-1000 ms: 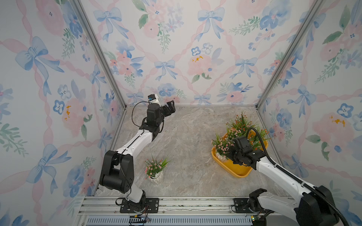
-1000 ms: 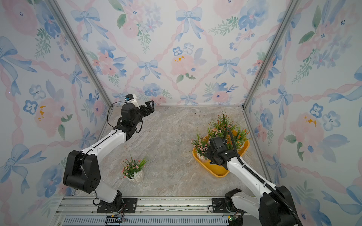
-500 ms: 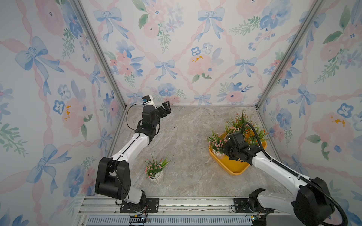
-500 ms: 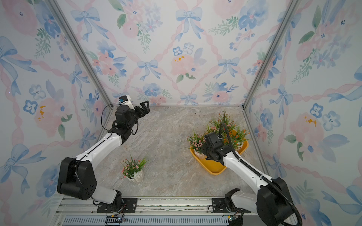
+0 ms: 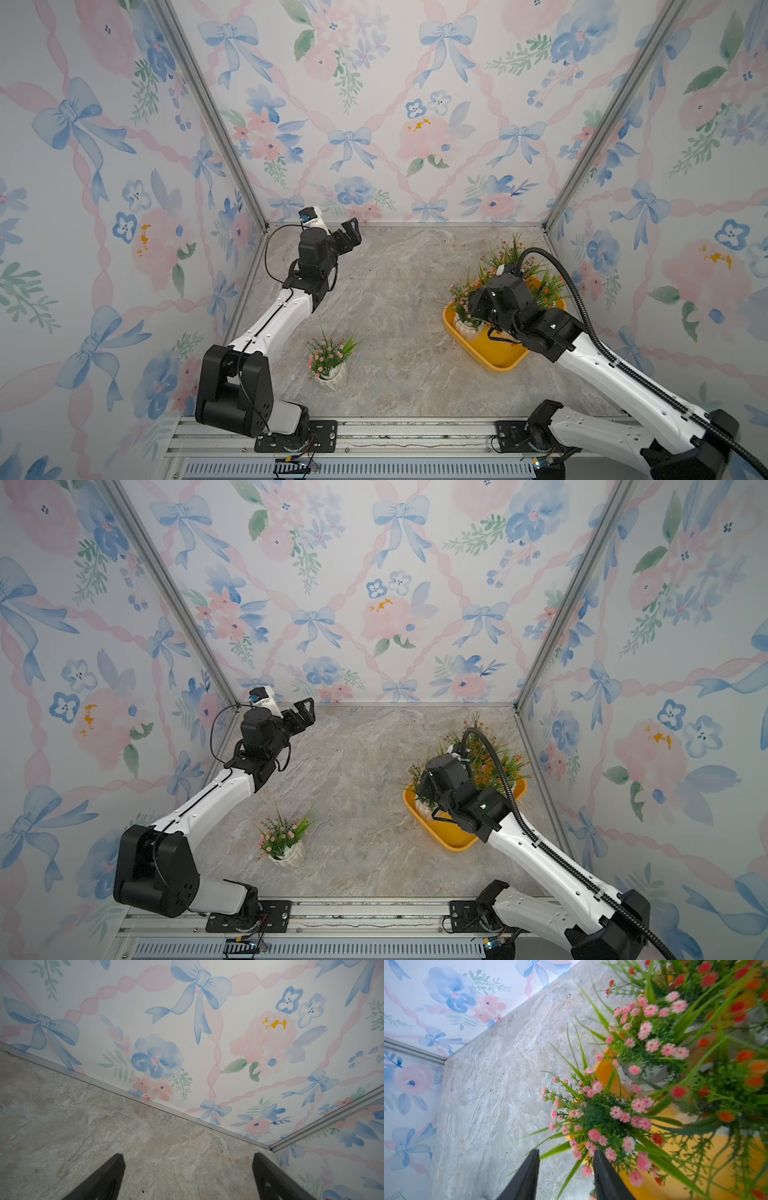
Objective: Put the potted gypsophila into the storage box
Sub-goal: Pick up the baby's breath potted plant from the center of the board.
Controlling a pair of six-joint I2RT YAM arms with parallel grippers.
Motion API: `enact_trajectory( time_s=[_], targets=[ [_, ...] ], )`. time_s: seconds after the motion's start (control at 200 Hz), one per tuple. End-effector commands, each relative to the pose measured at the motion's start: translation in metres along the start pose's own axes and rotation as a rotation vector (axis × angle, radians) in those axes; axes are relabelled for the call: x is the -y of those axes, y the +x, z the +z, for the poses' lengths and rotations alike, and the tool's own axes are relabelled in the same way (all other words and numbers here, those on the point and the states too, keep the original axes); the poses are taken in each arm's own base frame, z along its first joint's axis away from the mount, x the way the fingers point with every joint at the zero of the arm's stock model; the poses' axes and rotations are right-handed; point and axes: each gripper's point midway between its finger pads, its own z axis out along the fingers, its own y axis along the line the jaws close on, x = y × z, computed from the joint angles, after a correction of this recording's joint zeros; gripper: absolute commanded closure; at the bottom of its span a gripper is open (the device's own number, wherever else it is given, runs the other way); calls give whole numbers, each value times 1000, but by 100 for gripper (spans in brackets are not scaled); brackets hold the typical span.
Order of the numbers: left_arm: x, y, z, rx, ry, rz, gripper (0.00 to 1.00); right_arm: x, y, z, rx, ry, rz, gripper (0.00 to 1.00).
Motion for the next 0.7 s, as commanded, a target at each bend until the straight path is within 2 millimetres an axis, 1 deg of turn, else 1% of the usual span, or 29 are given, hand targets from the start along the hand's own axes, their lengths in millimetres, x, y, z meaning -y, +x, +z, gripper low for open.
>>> enact_trajectory(
  time_s=[0.0,0.065,0.125,0.23,0.27,0.28,0.3,0.38,0.405,0.47,0.53,0.625,0.695],
  targets=[
    [-5,-1,-9,0,-25,0,2,-13,30,17,-72,-3,-85,55],
    [-4,-3,-12,2,-28,9,2,-35,47,26,-126,-52,-132,54],
    [-4,-5,-15,5,-31,15,2,-58,68,36,-194,-92,-189,53],
    [-9,-6,-22,4,-36,9,2,-94,114,55,-345,-166,-282,52],
    [-14,-5,-25,-1,-41,-1,2,-104,131,61,-394,-183,-315,52],
    [-16,-4,-26,-2,-46,-4,2,-105,139,66,-414,-178,-327,52],
    [-19,-4,-27,-3,-52,-9,2,-109,148,71,-438,-183,-345,52],
    [-35,-4,-36,2,-81,-33,2,-122,182,80,-520,-209,-419,53],
    [-40,-5,-40,5,-93,-37,2,-125,190,82,-538,-215,-437,53],
    [-50,-7,-46,11,-117,-44,2,-132,208,83,-581,-237,-461,53],
    [-56,-7,-50,10,-134,-43,2,-142,222,81,-611,-283,-462,52],
    [-62,-5,-50,-5,-151,-43,2,-162,240,74,-614,-352,-475,52],
    [-68,-5,-48,-21,-160,-65,2,-172,252,70,-627,-373,-486,51]
  ],
)
